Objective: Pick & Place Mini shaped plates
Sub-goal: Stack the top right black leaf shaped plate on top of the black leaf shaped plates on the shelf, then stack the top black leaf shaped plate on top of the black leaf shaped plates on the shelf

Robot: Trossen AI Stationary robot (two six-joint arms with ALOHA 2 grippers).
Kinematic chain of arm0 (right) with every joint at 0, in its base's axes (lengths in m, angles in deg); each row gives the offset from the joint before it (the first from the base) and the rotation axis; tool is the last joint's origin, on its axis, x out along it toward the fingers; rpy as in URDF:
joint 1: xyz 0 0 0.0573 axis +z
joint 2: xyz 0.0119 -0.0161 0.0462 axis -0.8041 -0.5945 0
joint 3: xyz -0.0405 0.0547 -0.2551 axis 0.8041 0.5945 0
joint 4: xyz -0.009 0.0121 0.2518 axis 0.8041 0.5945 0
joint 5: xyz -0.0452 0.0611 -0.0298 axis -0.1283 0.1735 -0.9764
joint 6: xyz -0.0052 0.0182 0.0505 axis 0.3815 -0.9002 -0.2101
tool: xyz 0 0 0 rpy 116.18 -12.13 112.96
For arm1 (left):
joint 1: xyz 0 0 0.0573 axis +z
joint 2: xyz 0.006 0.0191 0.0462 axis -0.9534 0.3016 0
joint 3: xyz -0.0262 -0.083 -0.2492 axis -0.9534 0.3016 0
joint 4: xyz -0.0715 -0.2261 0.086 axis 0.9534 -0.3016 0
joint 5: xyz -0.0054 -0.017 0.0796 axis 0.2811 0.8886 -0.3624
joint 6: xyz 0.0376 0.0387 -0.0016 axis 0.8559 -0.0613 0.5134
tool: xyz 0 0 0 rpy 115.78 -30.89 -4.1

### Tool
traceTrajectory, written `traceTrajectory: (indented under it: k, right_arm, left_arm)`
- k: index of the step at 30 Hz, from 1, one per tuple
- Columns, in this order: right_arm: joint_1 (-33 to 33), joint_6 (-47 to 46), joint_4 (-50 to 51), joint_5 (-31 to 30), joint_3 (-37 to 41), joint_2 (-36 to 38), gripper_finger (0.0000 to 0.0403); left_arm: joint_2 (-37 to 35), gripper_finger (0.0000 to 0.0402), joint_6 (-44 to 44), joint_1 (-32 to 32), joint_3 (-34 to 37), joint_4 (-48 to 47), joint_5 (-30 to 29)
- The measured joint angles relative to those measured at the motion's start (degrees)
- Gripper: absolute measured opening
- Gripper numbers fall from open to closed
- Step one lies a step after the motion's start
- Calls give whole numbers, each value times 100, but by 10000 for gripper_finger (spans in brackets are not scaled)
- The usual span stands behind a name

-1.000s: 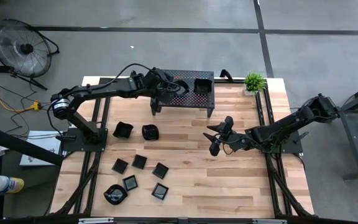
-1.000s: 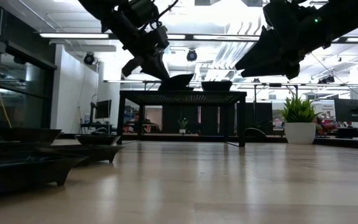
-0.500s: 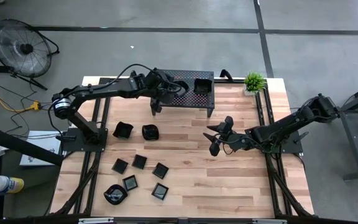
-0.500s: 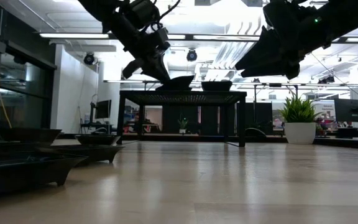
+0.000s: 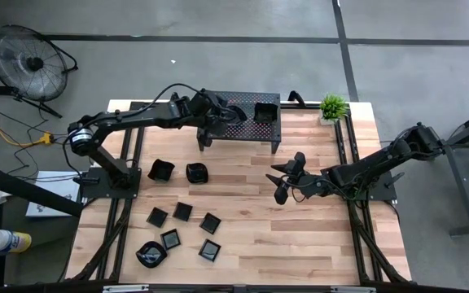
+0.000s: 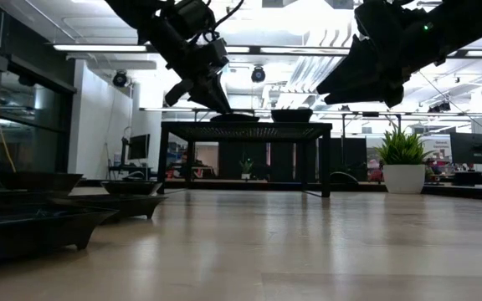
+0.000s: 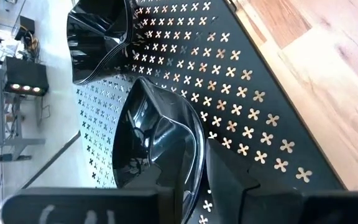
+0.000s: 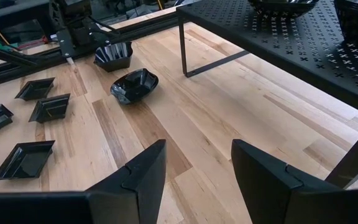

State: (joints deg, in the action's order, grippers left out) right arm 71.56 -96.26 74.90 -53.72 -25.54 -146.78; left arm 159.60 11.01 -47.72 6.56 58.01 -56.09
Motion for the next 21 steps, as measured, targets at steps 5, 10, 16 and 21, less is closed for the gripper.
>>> traceTrajectory:
  k: [5,10,16,21]
  right_arm:
    - [0,-2,0,4,0,0,177]
    - [0,0,13,26,0,0,177]
    - [0,0,24,46,0,0,177]
    - [0,4,22,45,0,0,177]
  left_arm:
    - [-171,60,246,0,0,-109,-154]
    - [-428,60,246,0,0,-384,-211]
    - [-775,60,75,0,0,-1411,-224]
    - [-930,60,-272,0,0,-2485,91]
